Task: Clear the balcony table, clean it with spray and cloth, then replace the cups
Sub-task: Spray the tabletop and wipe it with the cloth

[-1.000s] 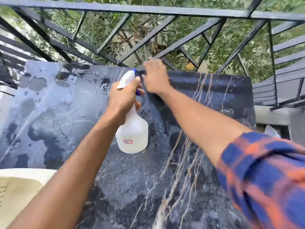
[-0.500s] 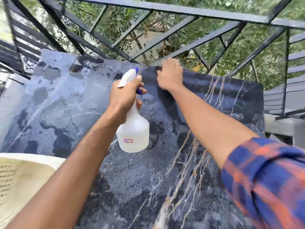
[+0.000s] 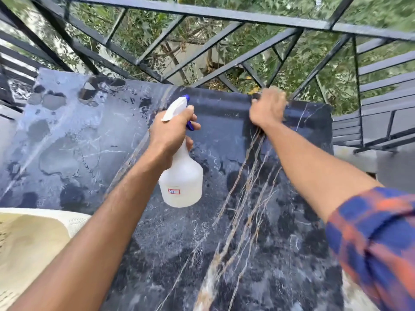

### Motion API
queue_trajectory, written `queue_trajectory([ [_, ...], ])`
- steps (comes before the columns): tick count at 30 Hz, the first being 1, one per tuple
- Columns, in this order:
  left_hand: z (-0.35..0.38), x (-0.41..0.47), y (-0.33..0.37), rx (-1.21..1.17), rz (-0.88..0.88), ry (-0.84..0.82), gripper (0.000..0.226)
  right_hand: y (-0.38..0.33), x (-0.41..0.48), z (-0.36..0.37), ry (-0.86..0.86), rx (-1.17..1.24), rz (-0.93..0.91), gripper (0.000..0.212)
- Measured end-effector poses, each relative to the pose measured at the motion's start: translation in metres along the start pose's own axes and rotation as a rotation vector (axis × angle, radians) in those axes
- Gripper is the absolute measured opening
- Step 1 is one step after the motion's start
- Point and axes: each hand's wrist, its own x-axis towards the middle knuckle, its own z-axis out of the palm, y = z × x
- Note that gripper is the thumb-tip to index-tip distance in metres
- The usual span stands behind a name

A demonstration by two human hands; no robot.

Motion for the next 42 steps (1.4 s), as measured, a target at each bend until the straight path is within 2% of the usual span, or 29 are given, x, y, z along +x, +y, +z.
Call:
queue_trajectory([
  [3, 0.008, -0.005, -0.003, 0.007, 0.003, -0.014, 0.026, -0.073, -0.028, 0.013, -0.029, 0.038, -0.28, 0.027],
  [6, 0.018, -0.005, -0.005, 0.011, 0.007, -0.009, 0.025, -0.102, -0.083, 0.021, -0.199, 0.112, -0.628, 0.062],
  [8, 0.026, -0.004, -0.004, 0.007, 0.014, -0.029, 0.026, -0.077, -0.092, 0.013, -0.207, 0.158, -0.71, 0.062],
  [11, 0.039, -0.006, -0.004, 0.038, 0.004, -0.069, 0.026, 0.01, -0.063, -0.004, -0.023, 0.137, -0.56, 0.039],
  [13, 0.046, -0.008, -0.005, 0.041, -0.002, -0.095, 0.026, 0.088, -0.034, -0.018, 0.067, 0.084, -0.356, 0.037],
  [15, 0.052, -0.011, -0.007, 0.042, 0.001, -0.123, 0.027, 0.139, -0.018, -0.032, 0.059, 0.037, -0.152, 0.041],
  [17, 0.055, -0.013, -0.008, 0.042, 0.002, -0.129, 0.027, 0.133, -0.009, -0.028, 0.029, -0.026, 0.006, 0.047],
  [19, 0.058, -0.016, -0.01, 0.048, -0.002, -0.127, 0.026, 0.089, -0.01, -0.026, 0.014, 0.006, 0.118, 0.049],
  [20, 0.059, -0.018, -0.01, 0.056, 0.0, -0.13, 0.026, 0.064, -0.013, -0.021, 0.007, 0.033, 0.065, 0.046],
  [22, 0.061, -0.019, -0.011, 0.079, 0.006, -0.134, 0.026, 0.012, -0.033, -0.009, -0.025, 0.023, -0.229, 0.039],
  [24, 0.065, -0.021, -0.012, 0.079, 0.008, -0.121, 0.027, -0.018, -0.07, 0.004, -0.121, 0.026, -0.494, 0.046],
  [27, 0.075, -0.021, -0.012, 0.08, 0.023, -0.138, 0.038, 0.011, -0.11, -0.003, -0.111, 0.127, -0.607, 0.055],
  [29, 0.082, -0.022, -0.013, 0.1, 0.021, -0.169, 0.03, 0.065, -0.109, -0.017, -0.06, 0.107, -0.56, 0.049],
  [31, 0.088, -0.024, -0.016, 0.117, 0.017, -0.195, 0.026, 0.13, -0.085, -0.027, -0.021, 0.056, -0.338, 0.042],
  [33, 0.094, -0.026, -0.018, 0.126, 0.014, -0.215, 0.026, 0.182, -0.044, -0.037, -0.012, 0.052, -0.116, 0.048],
  [34, 0.097, -0.026, -0.02, 0.135, 0.014, -0.223, 0.026, 0.194, -0.024, -0.041, -0.039, 0.055, -0.071, 0.053],
  [36, 0.103, -0.028, -0.024, 0.148, 0.015, -0.24, 0.026, 0.194, 0.0, -0.047, -0.117, 0.034, -0.05, 0.056],
  [38, 0.109, -0.029, -0.025, 0.146, 0.018, -0.257, 0.026, 0.184, 0.001, -0.045, -0.118, 0.046, -0.049, 0.053],
  [42, 0.117, -0.03, -0.024, 0.142, 0.012, -0.276, 0.026, 0.192, -0.084, -0.034, -0.072, 0.122, -0.041, 0.053],
])
